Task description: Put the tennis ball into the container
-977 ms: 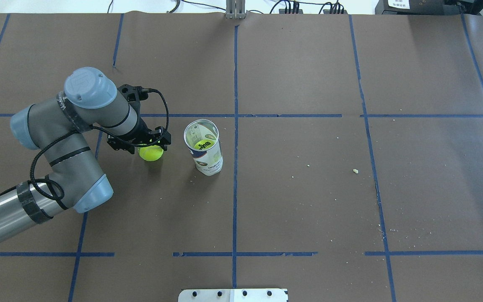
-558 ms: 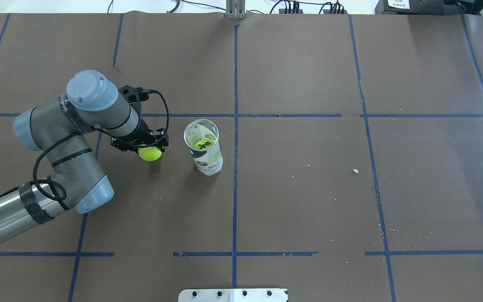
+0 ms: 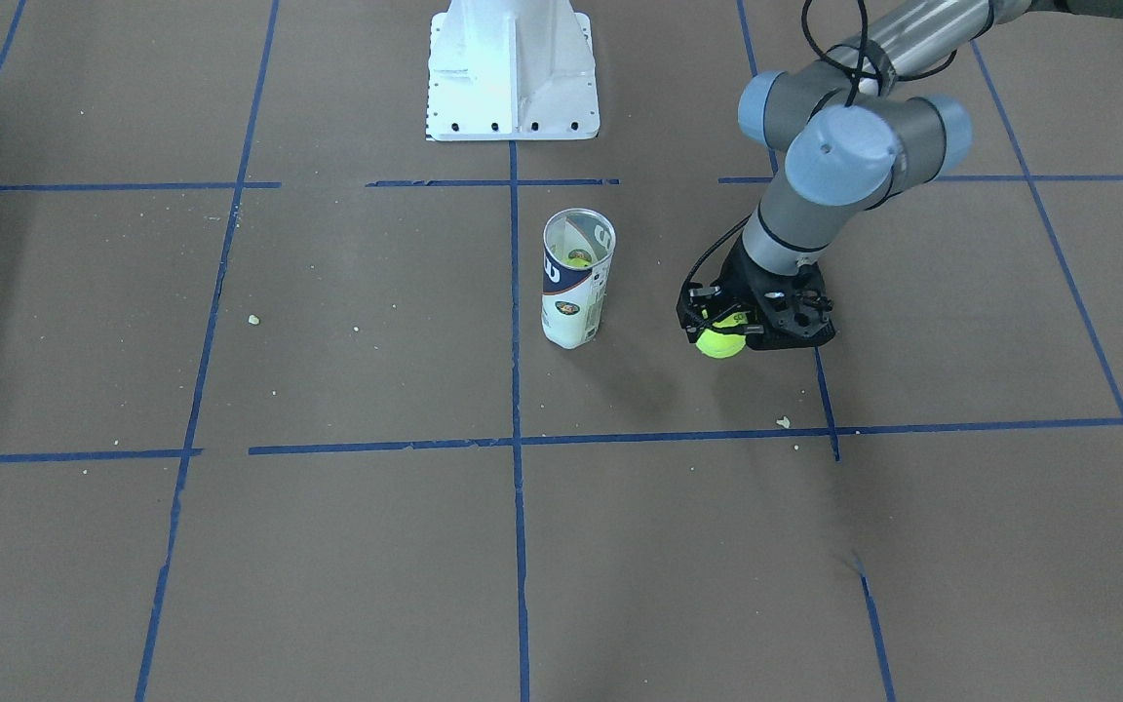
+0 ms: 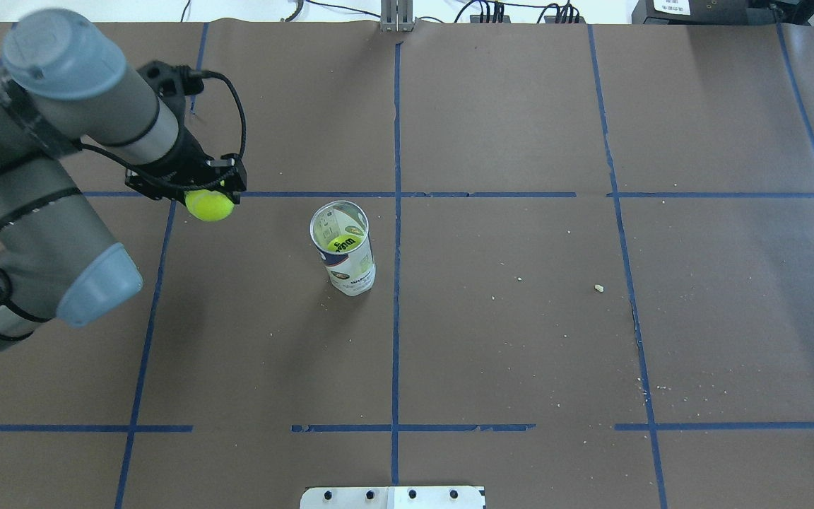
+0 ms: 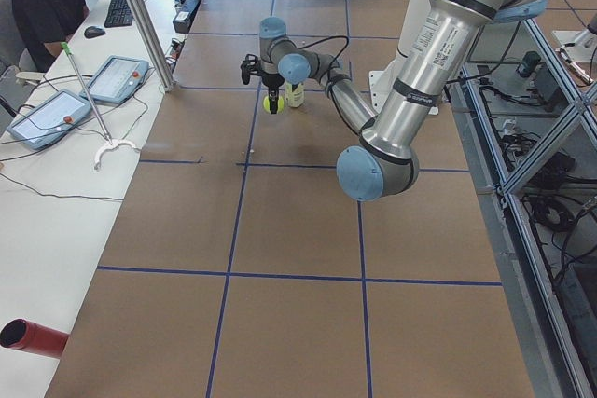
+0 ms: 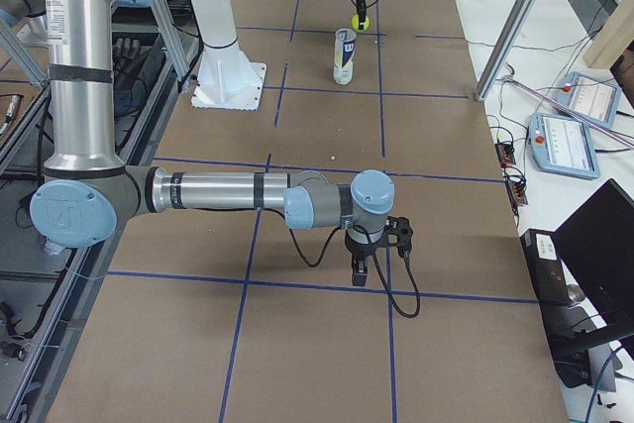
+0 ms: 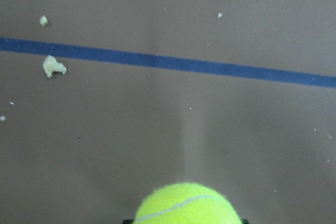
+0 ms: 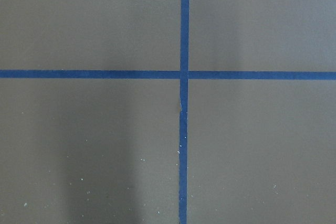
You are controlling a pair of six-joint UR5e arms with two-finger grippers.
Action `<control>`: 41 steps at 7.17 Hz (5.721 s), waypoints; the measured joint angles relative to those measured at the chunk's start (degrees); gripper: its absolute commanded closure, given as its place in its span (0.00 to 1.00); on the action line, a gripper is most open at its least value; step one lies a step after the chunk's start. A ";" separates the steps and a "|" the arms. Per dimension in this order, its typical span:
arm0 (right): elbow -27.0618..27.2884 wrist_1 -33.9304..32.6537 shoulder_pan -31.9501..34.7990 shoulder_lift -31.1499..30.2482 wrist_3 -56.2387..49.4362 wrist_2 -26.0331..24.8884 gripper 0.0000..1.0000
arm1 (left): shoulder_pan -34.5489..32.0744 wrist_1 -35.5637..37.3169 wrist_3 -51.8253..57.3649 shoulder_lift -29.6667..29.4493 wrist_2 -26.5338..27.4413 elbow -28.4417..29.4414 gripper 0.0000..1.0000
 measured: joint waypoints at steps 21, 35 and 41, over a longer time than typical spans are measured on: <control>0.00 0.00 -0.02 0.00 0.00 0.00 0.00 | 7.70 11.15 -16.47 -18.51 -3.19 2.99 0.00; 0.00 0.00 0.00 0.01 0.00 0.00 0.00 | -39.04 2.37 66.53 23.97 -13.82 10.76 0.00; 0.00 0.00 -0.03 0.00 0.00 0.00 0.00 | -40.62 1.55 67.98 30.65 -13.85 12.33 0.00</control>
